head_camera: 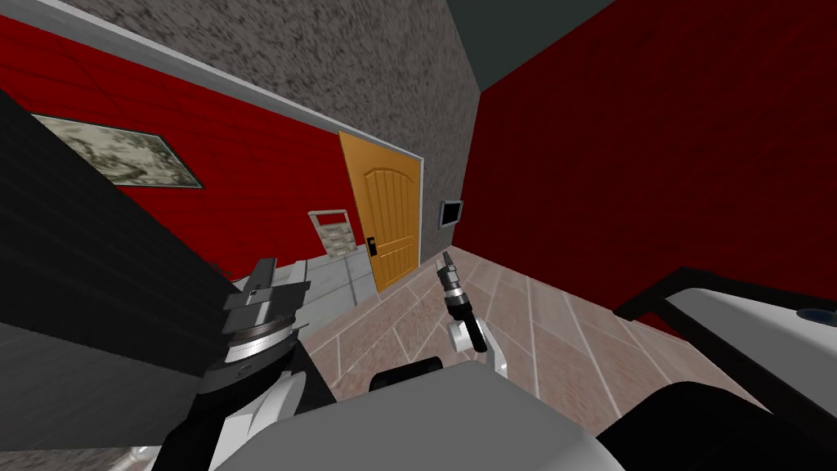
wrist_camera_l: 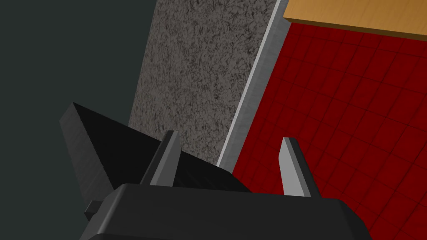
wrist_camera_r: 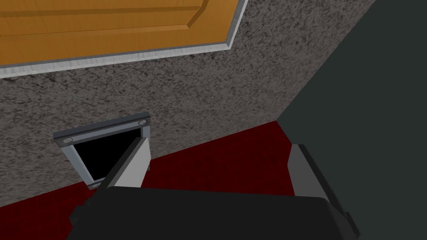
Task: Pull the door open
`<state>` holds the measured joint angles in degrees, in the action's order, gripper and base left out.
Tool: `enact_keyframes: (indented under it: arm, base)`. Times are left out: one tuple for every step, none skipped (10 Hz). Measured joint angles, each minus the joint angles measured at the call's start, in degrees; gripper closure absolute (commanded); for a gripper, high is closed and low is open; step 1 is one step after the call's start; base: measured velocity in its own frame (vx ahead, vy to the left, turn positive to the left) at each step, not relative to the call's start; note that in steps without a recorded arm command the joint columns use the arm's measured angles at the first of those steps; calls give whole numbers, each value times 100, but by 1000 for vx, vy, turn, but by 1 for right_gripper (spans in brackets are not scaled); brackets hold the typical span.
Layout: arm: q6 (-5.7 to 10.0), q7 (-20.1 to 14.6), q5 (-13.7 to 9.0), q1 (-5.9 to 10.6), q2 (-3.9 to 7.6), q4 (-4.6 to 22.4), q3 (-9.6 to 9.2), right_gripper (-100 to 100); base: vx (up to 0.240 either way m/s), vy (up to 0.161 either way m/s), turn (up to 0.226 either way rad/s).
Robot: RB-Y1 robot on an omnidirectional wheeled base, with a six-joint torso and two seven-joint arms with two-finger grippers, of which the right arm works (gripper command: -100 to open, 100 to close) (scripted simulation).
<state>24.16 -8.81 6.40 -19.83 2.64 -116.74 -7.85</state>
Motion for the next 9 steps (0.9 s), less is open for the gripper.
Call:
enact_keyframes:
  arm:
    - [3, -16, -5, 54, 20, 115, -64, -100]
    - [9, -22, -1, 82, 26, 194, -144, -100]
    - [8, -39, -9, 156, 51, 303, -194, -100]
    - [-17, -53, -10, 235, 62, 394, -253, -100]
    - [-17, -56, -8, 338, 54, 553, -315, -100]
    - [17, -59, -1, 405, 56, 736, -439, -100]
    - [23, -64, 3, 474, 57, 871, -542, -100]
    - [-19, -75, 5, 632, 50, 1057, -652, -100]
    - [-71, -108, -5, 687, 93, 1126, -747, -100]
  base:
    - [120, -36, -77]
    - [108, -16, -63]
    - [98, -20, -85]
    - [98, -17, -96]
    - [128, -29, -147]
    - [161, -22, -130]
    - [176, -26, -157]
    - [158, -33, -120]
    - [124, -8, -90]
